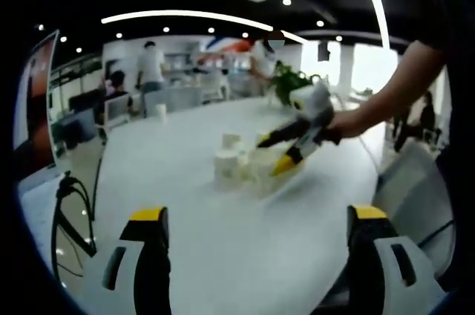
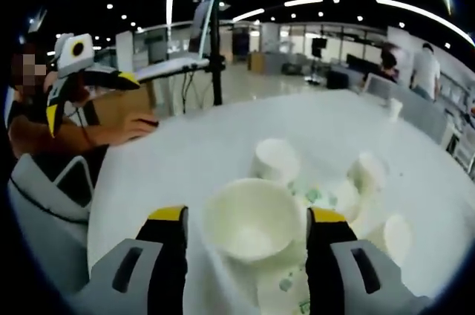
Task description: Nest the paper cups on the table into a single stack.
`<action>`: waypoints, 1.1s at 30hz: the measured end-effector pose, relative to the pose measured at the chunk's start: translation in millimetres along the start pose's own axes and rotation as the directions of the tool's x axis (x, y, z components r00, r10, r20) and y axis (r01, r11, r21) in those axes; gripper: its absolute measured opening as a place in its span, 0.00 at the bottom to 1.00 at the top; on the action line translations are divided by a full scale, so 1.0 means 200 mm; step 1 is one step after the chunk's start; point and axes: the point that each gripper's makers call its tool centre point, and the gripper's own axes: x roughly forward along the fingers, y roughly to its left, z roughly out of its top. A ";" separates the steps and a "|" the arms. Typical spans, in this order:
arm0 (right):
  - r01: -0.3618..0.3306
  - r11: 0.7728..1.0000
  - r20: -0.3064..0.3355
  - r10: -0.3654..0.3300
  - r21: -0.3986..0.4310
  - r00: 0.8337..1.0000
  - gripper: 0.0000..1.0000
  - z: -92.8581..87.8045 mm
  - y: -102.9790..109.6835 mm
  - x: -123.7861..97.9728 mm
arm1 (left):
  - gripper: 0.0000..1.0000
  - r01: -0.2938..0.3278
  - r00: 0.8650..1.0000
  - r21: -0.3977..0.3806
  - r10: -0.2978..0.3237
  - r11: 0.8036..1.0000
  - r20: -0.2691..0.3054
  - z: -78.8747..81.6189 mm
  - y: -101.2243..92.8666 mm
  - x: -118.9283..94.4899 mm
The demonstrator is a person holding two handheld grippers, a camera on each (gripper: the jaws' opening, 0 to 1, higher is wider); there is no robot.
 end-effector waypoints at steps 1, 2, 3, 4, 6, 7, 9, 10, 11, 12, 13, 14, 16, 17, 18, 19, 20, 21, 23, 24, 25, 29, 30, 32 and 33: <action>0.002 1.000 0.002 -0.002 -0.002 1.000 0.61 0.00 0.00 0.00 | 1.00 -0.001 1.000 0.005 0.001 1.000 -0.001 0.00 0.00 0.00; 0.002 1.000 0.005 -0.002 -0.004 1.000 0.59 0.01 0.00 0.00 | 1.00 0.001 1.000 0.005 -0.001 1.000 -0.003 0.00 0.00 0.00; -0.001 1.000 0.003 0.001 -0.004 1.000 0.58 0.01 0.00 0.01 | 1.00 0.002 1.000 0.003 -0.002 1.000 -0.002 0.00 0.00 0.00; -0.002 1.000 0.002 0.002 -0.005 1.000 0.56 0.01 0.00 0.01 | 1.00 0.001 1.000 0.001 -0.001 1.000 0.003 0.00 0.00 -0.01; -0.005 1.000 -0.008 0.005 -0.008 1.000 0.55 0.00 -0.01 0.02 | 1.00 -0.001 1.000 0.002 0.001 1.000 0.002 0.00 0.00 -0.01; -0.009 1.000 -0.021 0.009 -0.013 1.000 0.54 -0.01 -0.01 0.02 | 1.00 -0.003 1.000 0.002 0.003 1.000 0.002 0.00 0.00 -0.01; -0.010 0.999 -0.030 0.009 -0.032 1.000 0.50 -0.02 -0.01 0.02 | 1.00 0.000 1.000 -0.001 0.000 1.000 0.000 0.00 -0.01 -0.02; -0.011 0.999 -0.027 0.010 -0.033 1.000 0.49 -0.02 -0.01 0.02 | 1.00 -0.001 1.000 -0.001 0.001 1.000 0.002 0.00 -0.01 -0.02; -0.011 0.999 -0.027 0.010 -0.032 1.000 0.49 -0.02 -0.01 0.02 | 1.00 -0.002 1.000 -0.001 0.002 1.000 0.002 0.00 -0.01 -0.02; -0.015 0.999 -0.029 0.013 -0.038 0.999 0.49 -0.02 -0.01 0.02 | 1.00 -0.003 1.000 -0.001 0.003 1.000 0.001 0.00 -0.01 -0.02; -0.015 0.999 -0.030 0.014 -0.041 0.999 0.49 -0.02 -0.01 0.02 | 1.00 -0.002 1.000 -0.004 0.002 1.000 0.004 0.00 -0.01 -0.02; -0.017 0.999 -0.031 0.016 -0.044 0.999 0.48 -0.02 -0.01 0.02 | 1.00 -0.003 1.000 -0.006 0.003 1.000 0.005 0.00 0.00 -0.02; -0.020 0.999 -0.033 0.019 -0.042 0.999 0.48 -0.02 0.00 0.02 | 1.00 -0.005 1.000 -0.003 0.005 1.000 0.004 0.00 -0.01 -0.02; -0.023 0.999 -0.033 0.021 -0.040 0.999 0.48 -0.02 0.00 0.01 | 1.00 -0.005 1.000 -0.001 0.005 1.000 0.007 0.00 0.00 -0.02; -0.024 0.999 -0.032 0.022 -0.041 0.999 0.48 -0.02 0.00 0.01 | 1.00 -0.005 1.000 0.000 0.005 1.000 0.007 0.00 0.00 -0.02; -0.024 0.999 -0.034 0.022 -0.042 0.999 0.48 -0.02 0.01 0.01 | 1.00 -0.004 1.000 -0.003 0.004 1.000 0.002 0.00 0.00 -0.02; -0.026 0.999 -0.034 0.025 -0.038 0.999 0.48 -0.02 0.01 0.00 | 1.00 -0.004 1.000 -0.002 0.004 1.000 -0.002 0.00 0.00 -0.02; -0.028 0.999 -0.034 0.027 -0.037 0.999 0.47 -0.02 0.01 0.00 | 1.00 -0.002 1.000 0.000 0.002 1.000 0.001 0.01 -0.01 -0.02; -0.027 0.999 -0.030 0.026 -0.029 0.999 0.47 -0.01 0.01 -0.02 | 1.00 -0.002 1.000 0.004 0.002 1.000 0.013 0.02 -0.01 -0.02; -0.027 0.999 -0.025 0.026 -0.030 0.999 0.47 0.00 0.01 -0.03 | 1.00 -0.003 1.000 0.004 0.003 1.000 0.012 0.03 -0.01 -0.02; -0.023 0.999 -0.019 0.023 -0.043 1.000 0.46 0.01 0.02 -0.04 | 1.00 -0.003 1.000 0.001 0.003 1.000 0.013 0.03 0.00 -0.02; -0.021 0.999 0.004 0.021 -0.048 1.000 0.46 0.05 0.02 -0.08 | 1.00 0.000 1.000 0.004 0.000 1.000 0.008 0.03 -0.01 -0.02; -0.017 0.999 0.009 0.018 -0.050 1.000 0.46 0.06 0.02 -0.09 | 1.00 0.003 1.000 0.007 -0.003 1.000 0.005 0.03 -0.01 -0.02; -0.018 0.999 0.022 0.020 -0.051 1.000 0.46 0.08 0.03 -0.11 | 1.00 0.007 1.000 0.003 -0.007 1.000 0.017 0.04 -0.02 -0.02; -0.017 0.999 0.027 0.018 -0.052 0.999 0.46 0.09 0.04 -0.13 | 1.00 0.007 1.000 0.004 -0.007 1.000 0.016 0.04 -0.02 -0.02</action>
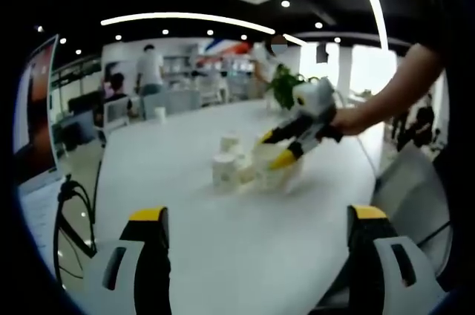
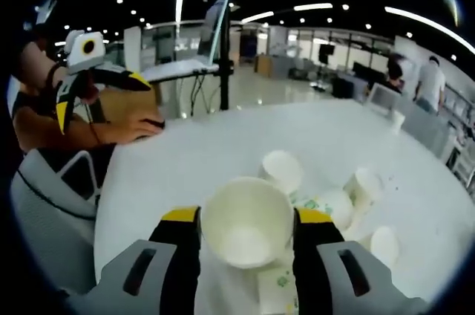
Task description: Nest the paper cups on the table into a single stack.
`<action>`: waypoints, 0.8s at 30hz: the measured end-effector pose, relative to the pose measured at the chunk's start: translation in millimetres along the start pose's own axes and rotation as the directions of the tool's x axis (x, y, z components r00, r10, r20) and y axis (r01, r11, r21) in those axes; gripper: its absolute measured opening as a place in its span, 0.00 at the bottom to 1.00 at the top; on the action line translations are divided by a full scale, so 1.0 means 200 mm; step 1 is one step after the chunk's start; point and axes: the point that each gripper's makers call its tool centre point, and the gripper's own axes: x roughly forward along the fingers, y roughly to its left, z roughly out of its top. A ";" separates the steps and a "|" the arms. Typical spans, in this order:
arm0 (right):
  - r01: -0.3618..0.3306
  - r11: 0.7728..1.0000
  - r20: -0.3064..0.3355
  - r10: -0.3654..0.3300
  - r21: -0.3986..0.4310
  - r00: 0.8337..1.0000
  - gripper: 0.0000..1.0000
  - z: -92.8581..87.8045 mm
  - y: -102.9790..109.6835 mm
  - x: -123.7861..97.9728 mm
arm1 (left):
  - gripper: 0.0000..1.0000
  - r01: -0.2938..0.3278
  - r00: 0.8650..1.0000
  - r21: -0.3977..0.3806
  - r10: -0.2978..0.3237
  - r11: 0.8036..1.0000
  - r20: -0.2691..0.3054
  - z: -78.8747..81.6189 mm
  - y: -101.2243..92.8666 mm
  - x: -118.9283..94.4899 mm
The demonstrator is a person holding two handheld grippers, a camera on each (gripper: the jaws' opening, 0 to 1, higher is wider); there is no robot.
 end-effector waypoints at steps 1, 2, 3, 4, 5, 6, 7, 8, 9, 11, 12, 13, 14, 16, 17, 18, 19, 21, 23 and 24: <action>0.001 1.000 0.005 -0.001 -0.007 1.000 0.46 0.01 0.01 -0.02 | 1.00 0.001 1.000 0.002 -0.001 1.000 -0.002 0.00 0.00 0.00; 0.001 1.000 0.008 -0.001 -0.009 1.000 0.46 0.02 0.02 -0.03 | 1.00 0.002 1.000 0.005 -0.002 1.000 0.000 0.00 0.00 0.00; 0.000 1.000 0.016 0.000 -0.013 1.000 0.46 0.03 0.03 -0.05 | 1.00 0.001 1.000 0.008 -0.001 1.000 0.001 0.00 0.00 0.00; 0.000 1.000 0.018 0.000 -0.017 1.000 0.46 0.04 0.05 -0.08 | 1.00 0.002 1.000 0.008 -0.002 1.000 0.000 0.01 -0.01 0.00; 0.001 1.000 0.024 -0.001 -0.018 1.000 0.45 0.05 0.06 -0.09 | 1.00 0.003 1.000 0.007 -0.003 1.000 0.003 0.01 -0.01 0.00; -0.003 1.000 0.038 0.004 -0.018 0.999 0.45 0.06 0.07 -0.12 | 1.00 0.003 1.000 0.007 -0.003 1.000 0.003 0.01 -0.01 0.00; -0.005 1.000 0.039 0.006 -0.022 0.999 0.45 0.06 0.09 -0.13 | 1.00 0.003 1.000 0.007 -0.003 1.000 0.001 0.01 -0.01 0.00; -0.005 1.000 0.038 0.006 -0.029 0.999 0.45 0.06 0.10 -0.15 | 1.00 0.004 1.000 0.008 -0.004 1.000 0.001 0.01 -0.01 0.00; -0.005 0.999 0.042 0.007 -0.033 0.999 0.45 0.06 0.11 -0.17 | 1.00 0.005 1.000 0.010 -0.005 1.000 0.002 0.01 -0.01 0.00; -0.013 0.999 0.044 0.014 -0.038 0.999 0.45 0.06 0.15 -0.22 | 1.00 0.004 1.000 0.014 -0.004 1.000 0.008 0.02 -0.01 0.00; -0.013 0.999 0.040 0.015 -0.049 0.999 0.45 0.06 0.16 -0.23 | 1.00 0.004 1.000 0.014 -0.004 1.000 0.010 0.02 -0.01 0.00; -0.016 0.999 0.037 0.018 -0.051 0.999 0.45 0.05 0.17 -0.25 | 1.00 0.005 1.000 0.013 -0.005 1.000 0.011 0.02 -0.02 0.00; -0.016 0.999 0.037 0.018 -0.051 0.999 0.45 0.05 0.18 -0.26 | 1.00 0.009 1.000 0.016 -0.009 1.000 0.011 0.02 -0.02 0.00; -0.019 0.998 0.038 0.021 -0.053 0.999 0.45 0.04 0.22 -0.30 | 1.00 0.011 1.000 0.020 -0.011 1.000 0.012 0.02 -0.03 0.00; -0.022 0.998 0.033 0.024 -0.060 0.999 0.45 0.03 0.23 -0.31 | 1.00 0.011 1.000 0.019 -0.012 1.000 0.017 0.02 -0.03 0.00; -0.025 0.998 0.033 0.027 -0.060 0.999 0.45 0.02 0.25 -0.33 | 0.99 0.013 1.000 0.021 -0.013 1.000 0.020 0.02 -0.04 0.00; -0.030 0.998 0.037 0.033 -0.058 0.999 0.45 0.02 0.27 -0.35 | 0.99 0.014 1.000 0.022 -0.014 1.000 0.019 0.02 -0.04 0.00; -0.034 0.997 0.033 0.036 -0.065 0.999 0.44 0.01 0.31 -0.38 | 0.99 0.013 1.000 0.018 -0.014 1.000 0.013 0.02 -0.04 0.00; -0.036 0.997 0.031 0.038 -0.066 0.999 0.44 -0.01 0.33 -0.40 | 0.99 0.013 1.000 0.020 -0.013 1.000 0.017 0.02 -0.04 0.00; -0.040 0.997 0.029 0.042 -0.064 0.999 0.44 -0.02 0.34 -0.41 | 0.99 0.014 1.000 0.017 -0.014 1.000 0.020 0.02 -0.05 -0.01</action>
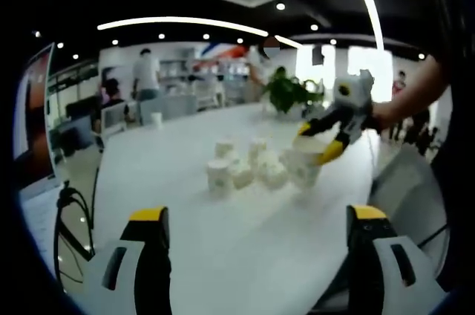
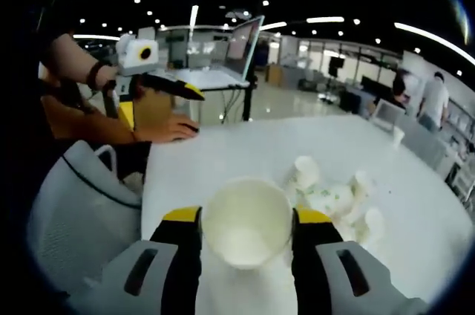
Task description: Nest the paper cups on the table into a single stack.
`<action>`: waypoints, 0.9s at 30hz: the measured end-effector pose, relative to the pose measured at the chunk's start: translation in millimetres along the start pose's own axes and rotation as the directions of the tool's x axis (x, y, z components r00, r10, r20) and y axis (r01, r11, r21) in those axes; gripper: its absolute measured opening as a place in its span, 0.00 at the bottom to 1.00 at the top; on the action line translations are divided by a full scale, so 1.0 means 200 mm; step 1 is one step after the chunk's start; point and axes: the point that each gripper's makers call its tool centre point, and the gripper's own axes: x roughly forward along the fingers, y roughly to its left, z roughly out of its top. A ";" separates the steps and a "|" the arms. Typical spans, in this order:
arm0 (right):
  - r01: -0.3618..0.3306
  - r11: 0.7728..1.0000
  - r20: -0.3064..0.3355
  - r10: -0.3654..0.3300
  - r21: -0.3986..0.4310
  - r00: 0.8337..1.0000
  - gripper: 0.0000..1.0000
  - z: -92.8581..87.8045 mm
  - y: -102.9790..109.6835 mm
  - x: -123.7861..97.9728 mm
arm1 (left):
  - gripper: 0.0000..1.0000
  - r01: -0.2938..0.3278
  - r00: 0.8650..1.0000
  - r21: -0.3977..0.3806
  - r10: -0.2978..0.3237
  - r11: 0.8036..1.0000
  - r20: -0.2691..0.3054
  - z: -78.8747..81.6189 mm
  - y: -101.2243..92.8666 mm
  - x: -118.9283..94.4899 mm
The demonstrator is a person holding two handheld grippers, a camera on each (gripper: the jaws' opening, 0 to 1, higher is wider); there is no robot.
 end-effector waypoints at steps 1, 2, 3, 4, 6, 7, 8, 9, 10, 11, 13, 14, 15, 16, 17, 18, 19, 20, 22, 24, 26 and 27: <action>-0.001 1.000 -0.007 0.001 0.001 1.000 0.44 -0.01 0.01 0.00 | 0.99 0.004 1.000 0.002 -0.004 1.000 0.007 0.01 -0.01 0.00; 0.001 1.000 -0.014 -0.001 0.007 1.000 0.44 -0.02 0.02 -0.01 | 0.99 0.006 1.000 0.012 -0.006 1.000 0.012 0.01 -0.01 0.00; 0.000 1.000 -0.008 0.000 0.011 1.000 0.44 -0.02 0.02 -0.02 | 1.00 0.010 1.000 0.018 -0.010 1.000 0.022 0.02 -0.01 0.00; 0.002 1.000 -0.005 -0.002 0.013 1.000 0.44 -0.03 0.03 -0.02 | 1.00 0.010 1.000 0.017 -0.010 1.000 0.023 0.02 -0.01 0.00; -0.001 1.000 -0.014 0.001 0.019 1.000 0.44 -0.04 0.04 -0.02 | 1.00 0.008 1.000 0.009 -0.008 1.000 0.012 0.02 -0.01 0.00; -0.004 1.000 -0.011 0.004 0.021 1.000 0.44 -0.04 0.05 -0.03 | 1.00 0.009 1.000 0.010 -0.009 1.000 0.012 0.02 -0.01 0.00; -0.006 1.000 -0.009 0.006 0.022 1.000 0.44 -0.05 0.07 -0.03 | 1.00 0.009 1.000 0.010 -0.009 1.000 0.012 0.02 -0.01 0.00; -0.009 1.000 -0.016 0.009 0.021 1.000 0.44 -0.06 0.07 -0.02 | 1.00 0.009 1.000 0.009 -0.009 1.000 0.012 0.02 -0.01 0.00; -0.014 1.000 -0.022 0.015 0.024 1.000 0.44 -0.07 0.08 -0.02 | 1.00 0.008 1.000 0.008 -0.009 1.000 0.009 0.01 -0.01 0.00; -0.015 0.999 -0.020 0.016 0.028 1.000 0.44 -0.07 0.09 -0.02 | 1.00 0.007 1.000 0.007 -0.007 1.000 0.004 0.01 -0.01 0.00; -0.019 0.999 -0.018 0.020 0.037 1.000 0.44 -0.08 0.10 -0.02 | 1.00 0.007 1.000 0.003 -0.007 1.000 0.001 0.00 -0.01 0.00; -0.021 0.999 -0.020 0.022 0.043 1.000 0.44 -0.09 0.11 -0.01 | 1.00 0.007 1.000 0.004 -0.007 1.000 0.003 0.00 -0.01 0.00; -0.022 0.999 -0.021 0.023 0.042 0.999 0.44 -0.10 0.12 -0.01 | 1.00 0.006 1.000 0.004 -0.007 1.000 0.002 0.00 -0.01 0.00; -0.026 0.999 -0.023 0.027 0.043 0.999 0.44 -0.10 0.13 -0.01 | 1.00 0.006 1.000 0.001 -0.006 1.000 0.003 0.00 -0.01 0.00; -0.032 0.998 -0.024 0.033 0.046 0.999 0.44 -0.11 0.14 -0.01 | 1.00 0.004 1.000 0.000 -0.004 1.000 0.005 0.00 -0.01 0.00; -0.034 0.998 -0.029 0.036 0.045 0.999 0.44 -0.12 0.15 -0.01 | 1.00 0.003 1.000 0.000 -0.003 1.000 0.006 0.00 -0.01 0.00; -0.039 0.998 -0.035 0.041 0.044 0.999 0.44 -0.13 0.16 -0.01 | 1.00 0.002 1.000 -0.003 -0.002 1.000 0.007 0.00 -0.01 0.00; -0.041 0.998 -0.037 0.042 0.043 0.998 0.44 -0.14 0.17 0.00 | 1.00 0.003 1.000 -0.005 -0.003 1.000 0.004 0.00 -0.01 0.00; -0.042 0.998 -0.047 0.044 0.045 0.998 0.44 -0.16 0.17 0.00 | 1.00 0.005 1.000 -0.001 -0.005 1.000 0.004 0.00 -0.01 0.01; -0.048 0.998 -0.051 0.050 0.051 0.997 0.44 -0.18 0.19 0.00 | 1.00 0.011 1.000 -0.007 -0.011 1.000 0.001 0.00 -0.01 0.01; -0.050 0.997 -0.055 0.053 0.056 0.997 0.44 -0.19 0.19 0.00 | 1.00 0.011 1.000 -0.003 -0.011 1.000 -0.002 0.00 -0.01 0.01; -0.052 0.997 -0.055 0.055 0.059 0.997 0.44 -0.20 0.19 0.00 | 1.00 0.012 1.000 -0.005 -0.012 1.000 -0.003 0.00 -0.02 0.01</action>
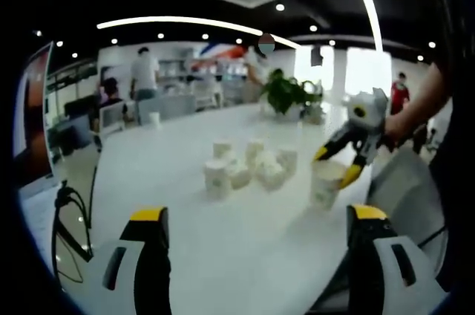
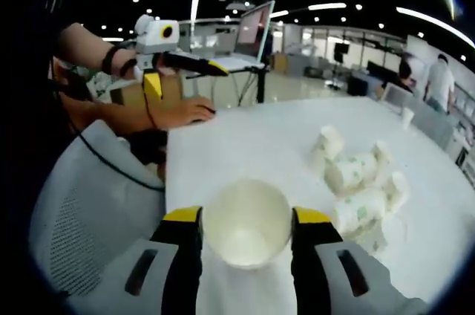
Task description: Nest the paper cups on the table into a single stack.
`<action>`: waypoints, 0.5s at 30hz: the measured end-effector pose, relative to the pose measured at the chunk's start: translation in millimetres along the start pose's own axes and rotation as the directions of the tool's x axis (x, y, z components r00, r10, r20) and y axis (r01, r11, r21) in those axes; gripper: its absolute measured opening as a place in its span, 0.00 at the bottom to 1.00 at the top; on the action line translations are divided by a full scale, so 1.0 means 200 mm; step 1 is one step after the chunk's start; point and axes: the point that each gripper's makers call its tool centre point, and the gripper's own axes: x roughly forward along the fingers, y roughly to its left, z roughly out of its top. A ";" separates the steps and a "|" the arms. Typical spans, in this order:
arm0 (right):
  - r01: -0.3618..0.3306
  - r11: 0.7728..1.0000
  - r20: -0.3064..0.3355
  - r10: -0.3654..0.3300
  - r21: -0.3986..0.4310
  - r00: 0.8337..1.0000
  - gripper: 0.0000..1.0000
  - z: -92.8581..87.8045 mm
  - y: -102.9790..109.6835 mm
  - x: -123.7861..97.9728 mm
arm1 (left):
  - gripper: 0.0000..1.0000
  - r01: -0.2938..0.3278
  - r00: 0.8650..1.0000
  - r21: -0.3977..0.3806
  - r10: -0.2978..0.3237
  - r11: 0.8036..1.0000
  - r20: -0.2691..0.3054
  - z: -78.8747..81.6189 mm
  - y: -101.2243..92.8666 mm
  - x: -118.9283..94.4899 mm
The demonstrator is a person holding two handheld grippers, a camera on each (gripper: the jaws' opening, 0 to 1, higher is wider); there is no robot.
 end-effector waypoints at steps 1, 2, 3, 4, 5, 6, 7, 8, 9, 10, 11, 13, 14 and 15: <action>0.000 1.000 -0.004 0.000 0.003 1.000 0.44 -0.01 0.00 0.00 | 1.00 0.001 1.000 -0.001 -0.001 1.000 0.001 0.00 0.00 0.00; 0.000 1.000 -0.007 0.000 0.005 1.000 0.44 -0.02 0.00 0.01 | 1.00 0.003 1.000 0.002 -0.003 1.000 0.001 0.00 0.00 0.00; -0.004 1.000 -0.010 0.004 0.007 1.000 0.44 -0.03 0.00 0.01 | 1.00 0.005 1.000 0.005 -0.005 1.000 -0.003 0.00 0.00 0.00; -0.006 1.000 -0.012 0.006 0.007 1.000 0.44 -0.04 0.00 0.02 | 1.00 0.007 1.000 0.005 -0.007 1.000 -0.005 0.00 0.00 0.00; -0.008 1.000 -0.018 0.008 0.004 1.000 0.44 -0.05 0.01 0.02 | 0.99 0.008 1.000 0.006 -0.008 1.000 -0.009 -0.01 0.00 0.00; -0.009 1.000 -0.019 0.009 0.001 1.000 0.43 -0.05 0.01 0.02 | 0.99 0.006 1.000 0.004 -0.006 1.000 -0.012 -0.01 0.00 0.00; -0.013 1.000 -0.019 0.013 0.001 1.000 0.43 -0.06 0.02 0.03 | 0.99 0.005 1.000 0.000 -0.005 1.000 -0.009 -0.01 0.00 0.00; -0.014 1.000 -0.020 0.014 0.003 1.000 0.43 -0.06 0.02 0.03 | 0.99 0.005 1.000 -0.002 -0.005 1.000 -0.005 0.00 0.01 -0.01; -0.013 1.000 -0.020 0.013 0.004 1.000 0.43 -0.07 0.02 0.03 | 1.00 0.003 1.000 0.000 -0.003 1.000 -0.006 0.00 0.01 -0.01; -0.013 1.000 -0.022 0.013 0.006 1.000 0.43 -0.07 0.02 0.04 | 1.00 0.002 1.000 0.000 -0.002 1.000 -0.009 0.00 0.01 -0.01; -0.015 1.000 -0.020 0.015 0.009 1.000 0.43 -0.07 0.03 0.04 | 0.99 0.003 1.000 0.000 -0.003 1.000 -0.011 -0.01 0.01 -0.01; -0.014 1.000 -0.027 0.014 0.006 1.000 0.43 -0.08 0.03 0.05 | 0.99 0.004 1.000 0.003 -0.004 1.000 -0.011 -0.01 0.01 -0.01; -0.015 1.000 -0.024 0.015 0.005 1.000 0.43 -0.08 0.03 0.05 | 0.99 0.003 1.000 0.003 -0.003 1.000 -0.013 -0.01 0.01 -0.01; -0.016 1.000 -0.017 0.016 0.004 1.000 0.43 -0.08 0.03 0.06 | 0.99 0.003 1.000 0.002 -0.003 1.000 -0.014 -0.01 0.01 -0.01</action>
